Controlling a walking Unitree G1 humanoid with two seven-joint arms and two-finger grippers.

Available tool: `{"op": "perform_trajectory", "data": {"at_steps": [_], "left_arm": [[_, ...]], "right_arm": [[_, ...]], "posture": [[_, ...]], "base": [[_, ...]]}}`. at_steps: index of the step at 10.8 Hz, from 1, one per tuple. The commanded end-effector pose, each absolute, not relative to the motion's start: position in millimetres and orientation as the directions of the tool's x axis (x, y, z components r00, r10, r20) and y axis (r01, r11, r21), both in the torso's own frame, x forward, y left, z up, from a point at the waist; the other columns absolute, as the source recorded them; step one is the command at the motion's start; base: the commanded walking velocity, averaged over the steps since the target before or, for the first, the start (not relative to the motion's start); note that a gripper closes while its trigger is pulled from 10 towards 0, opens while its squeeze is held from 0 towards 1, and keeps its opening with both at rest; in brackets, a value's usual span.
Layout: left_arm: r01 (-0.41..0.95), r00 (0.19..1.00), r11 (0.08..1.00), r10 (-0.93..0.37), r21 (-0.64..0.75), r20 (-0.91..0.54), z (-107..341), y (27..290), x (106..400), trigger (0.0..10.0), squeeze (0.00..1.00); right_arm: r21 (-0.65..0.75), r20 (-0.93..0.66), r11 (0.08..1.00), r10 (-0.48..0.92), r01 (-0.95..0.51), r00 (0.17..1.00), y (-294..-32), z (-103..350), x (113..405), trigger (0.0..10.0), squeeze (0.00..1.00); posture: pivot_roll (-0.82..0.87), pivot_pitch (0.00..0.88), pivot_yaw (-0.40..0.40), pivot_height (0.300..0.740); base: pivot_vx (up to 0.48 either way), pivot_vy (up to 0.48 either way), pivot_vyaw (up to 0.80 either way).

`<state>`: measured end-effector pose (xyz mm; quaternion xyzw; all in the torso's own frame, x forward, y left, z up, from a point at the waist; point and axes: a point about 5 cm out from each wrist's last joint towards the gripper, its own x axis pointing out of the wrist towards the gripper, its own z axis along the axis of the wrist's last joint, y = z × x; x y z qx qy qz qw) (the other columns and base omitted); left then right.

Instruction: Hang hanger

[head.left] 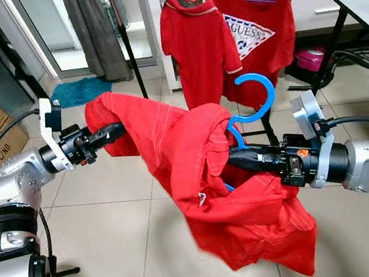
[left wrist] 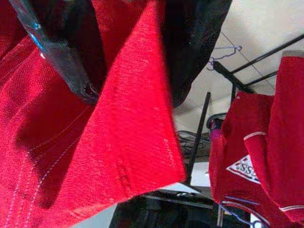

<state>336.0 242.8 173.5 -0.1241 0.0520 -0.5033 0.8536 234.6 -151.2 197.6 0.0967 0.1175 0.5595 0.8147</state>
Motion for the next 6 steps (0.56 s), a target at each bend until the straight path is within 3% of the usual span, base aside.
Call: {"op": "perform_trajectory", "data": {"at_steps": [1,6], "left_arm": [[0.843,0.496,0.47,-0.867,-0.262,0.042,173.8,246.0,333.8,0.0,0.0],[0.807,0.566,0.528,-0.82,-0.264,0.088,176.0,248.0,336.4,0.0,0.0]], "right_arm": [[0.249,-0.053,0.325,0.945,-0.912,0.322,-146.1,206.4,231.4,10.0,0.0],[0.257,-0.045,0.321,0.946,-0.912,0.32,-144.7,206.3,231.2,10.0,0.0]], "posture": [[-0.14,0.0,0.083,0.74],[-0.14,0.0,0.083,0.74]], "base": [[0.0,0.0,0.0],[0.0,0.0,0.0]]}}
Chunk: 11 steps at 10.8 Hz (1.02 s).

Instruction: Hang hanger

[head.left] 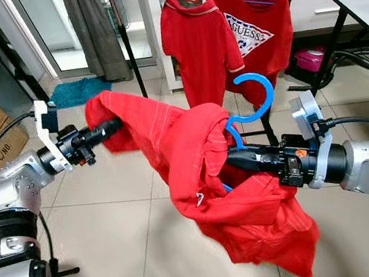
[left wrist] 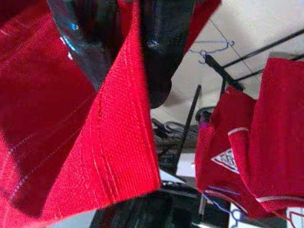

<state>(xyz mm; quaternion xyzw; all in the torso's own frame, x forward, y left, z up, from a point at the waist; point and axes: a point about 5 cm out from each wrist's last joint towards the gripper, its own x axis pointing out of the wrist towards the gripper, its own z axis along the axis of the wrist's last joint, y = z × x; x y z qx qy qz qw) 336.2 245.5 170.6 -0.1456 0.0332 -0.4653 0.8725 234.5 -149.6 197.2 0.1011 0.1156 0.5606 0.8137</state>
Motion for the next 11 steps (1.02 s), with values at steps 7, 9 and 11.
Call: {"op": "perform_trajectory", "data": {"at_steps": [7,9,11], "left_arm": [[0.593,0.805,0.763,-0.57,-0.256,0.166,181.9,272.5,347.0,0.0,0.0],[0.482,0.876,0.827,-0.447,-0.289,0.18,181.0,279.2,351.7,0.0,0.0],[0.413,0.91,0.859,-0.38,-0.303,0.164,179.1,279.6,355.3,0.0,0.0]], "right_arm": [[0.259,-0.05,0.335,0.941,-0.906,0.333,-146.3,205.5,231.8,10.0,0.0],[0.259,-0.049,0.338,0.94,-0.905,0.337,-146.6,205.8,231.9,10.0,0.0],[0.261,-0.047,0.342,0.938,-0.903,0.342,-147.2,205.6,231.7,10.0,0.0]], "posture": [[-0.14,0.0,0.084,0.74],[-0.14,0.0,0.088,0.74],[-0.14,0.0,0.091,0.74]], "base": [[0.0,0.0,0.0],[0.0,0.0,0.0],[0.0,0.0,0.0]]}}
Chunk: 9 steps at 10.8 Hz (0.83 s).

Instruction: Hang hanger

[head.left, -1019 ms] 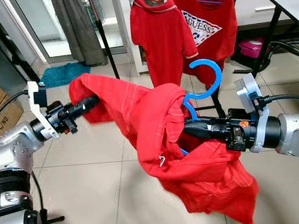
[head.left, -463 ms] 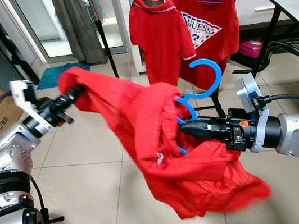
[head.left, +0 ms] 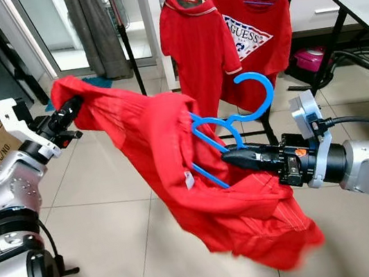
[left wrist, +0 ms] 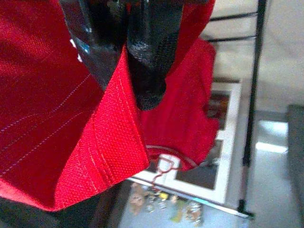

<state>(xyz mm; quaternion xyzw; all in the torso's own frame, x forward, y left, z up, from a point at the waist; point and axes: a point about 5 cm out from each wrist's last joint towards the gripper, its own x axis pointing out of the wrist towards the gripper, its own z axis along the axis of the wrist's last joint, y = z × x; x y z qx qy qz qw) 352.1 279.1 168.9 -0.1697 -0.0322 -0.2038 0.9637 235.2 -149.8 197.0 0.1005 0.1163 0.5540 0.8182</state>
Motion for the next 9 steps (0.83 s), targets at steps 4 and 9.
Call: {"op": "perform_trajectory", "data": {"at_steps": [4,9], "left_arm": [[0.03,1.0,0.965,-0.028,-0.26,0.013,161.5,309.4,352.7,0.0,0.0],[-0.175,0.98,0.968,0.154,-0.181,-0.127,140.5,324.6,343.5,0.0,0.0]], "right_arm": [[0.263,-0.049,0.351,0.935,-0.899,0.351,-149.2,205.5,231.6,10.0,0.0],[0.261,-0.052,0.355,0.934,-0.897,0.355,-150.8,206.2,232.7,10.0,0.0]], "posture": [[-0.14,0.0,0.092,0.74],[-0.14,0.0,0.088,0.74]], "base": [[0.0,0.0,0.0],[0.0,0.0,0.0]]}}
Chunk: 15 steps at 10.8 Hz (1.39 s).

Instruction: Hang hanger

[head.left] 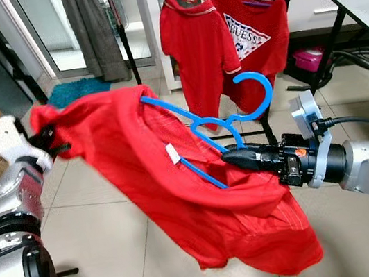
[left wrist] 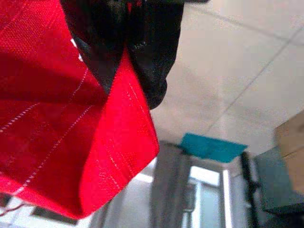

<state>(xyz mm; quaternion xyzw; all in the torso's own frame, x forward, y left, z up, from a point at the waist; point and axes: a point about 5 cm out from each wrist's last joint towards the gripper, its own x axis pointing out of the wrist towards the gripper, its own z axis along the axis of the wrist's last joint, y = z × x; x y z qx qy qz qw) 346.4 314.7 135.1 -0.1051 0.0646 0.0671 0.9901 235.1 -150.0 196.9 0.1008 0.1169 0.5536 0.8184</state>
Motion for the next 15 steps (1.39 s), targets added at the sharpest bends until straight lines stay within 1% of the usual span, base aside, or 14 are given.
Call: {"op": "perform_trajectory", "data": {"at_steps": [1,4,7,9,10,11,12,13,14,15], "left_arm": [[-0.222,0.966,0.963,0.196,-0.154,-0.165,134.3,329.6,339.3,0.0,0.0],[-0.325,0.922,0.941,0.294,-0.093,-0.251,116.7,340.0,326.8,0.0,0.0],[-0.399,0.882,0.916,0.369,-0.045,-0.293,105.6,350.7,314.3,0.0,0.0],[-0.419,0.867,0.908,0.391,-0.026,-0.31,101.2,354.3,309.3,0.0,0.0],[-0.408,0.871,0.912,0.38,-0.028,-0.311,100.4,352.9,309.5,0.0,0.0],[-0.322,0.914,0.945,0.294,-0.06,-0.279,103.2,342.4,316.3,2.5,0.0],[-0.218,0.956,0.969,0.188,-0.115,-0.227,108.3,330.4,323.7,10.0,0.0],[-0.002,0.988,0.988,-0.022,-0.154,-0.155,116.1,307.3,334.0,10.0,1.0],[0.031,0.985,0.989,-0.054,-0.145,-0.161,116.0,303.4,335.1,10.0,1.0],[0.079,0.974,0.99,-0.102,-0.117,-0.202,111.2,298.3,334.3,10.0,1.0]], "right_arm": [[0.262,-0.053,0.356,0.933,-0.897,0.355,-151.1,206.2,232.6,10.0,0.0],[0.26,-0.059,0.358,0.933,-0.897,0.356,-153.1,207.1,233.6,10.0,0.0],[0.259,-0.067,0.358,0.933,-0.897,0.353,-154.4,207.7,234.9,10.0,0.0],[0.258,-0.071,0.355,0.934,-0.898,0.349,-154.8,208.2,235.7,10.0,0.0],[0.258,-0.071,0.354,0.935,-0.899,0.348,-154.8,208.1,235.9,10.0,0.0],[0.259,-0.071,0.353,0.935,-0.899,0.347,-154.5,207.9,235.8,10.0,0.0],[0.26,-0.071,0.354,0.935,-0.898,0.348,-154.2,207.7,235.7,10.0,0.0],[0.272,-0.059,0.356,0.934,-0.894,0.353,-152.9,206.8,234.1,10.0,0.0],[0.277,-0.053,0.355,0.934,-0.893,0.354,-152.5,206.6,233.5,10.0,0.0],[0.283,-0.046,0.361,0.931,-0.889,0.363,-152.7,205.9,233.3,10.0,0.0]], "posture": [[-0.14,0.0,0.087,0.74],[-0.15,0.0,0.08,0.74],[-0.15,0.0,0.071,0.74],[-0.15,0.0,0.06,0.74],[-0.15,0.0,0.06,0.74],[-0.15,0.0,0.057,0.74],[-0.15,0.0,0.057,0.74],[-0.14,0.0,0.04,0.74],[-0.14,0.0,0.04,0.74],[-0.13,0.0,0.037,0.74]], "base": [[0.0,0.0,0.0],[0.0,0.0,0.0],[0.0,0.0,0.0],[0.0,0.0,0.0],[0.0,0.0,0.0],[0.0,0.0,0.0],[0.0,0.0,0.0],[0.0,0.0,0.0],[0.0,0.0,0.0],[0.0,0.0,0.0]]}}
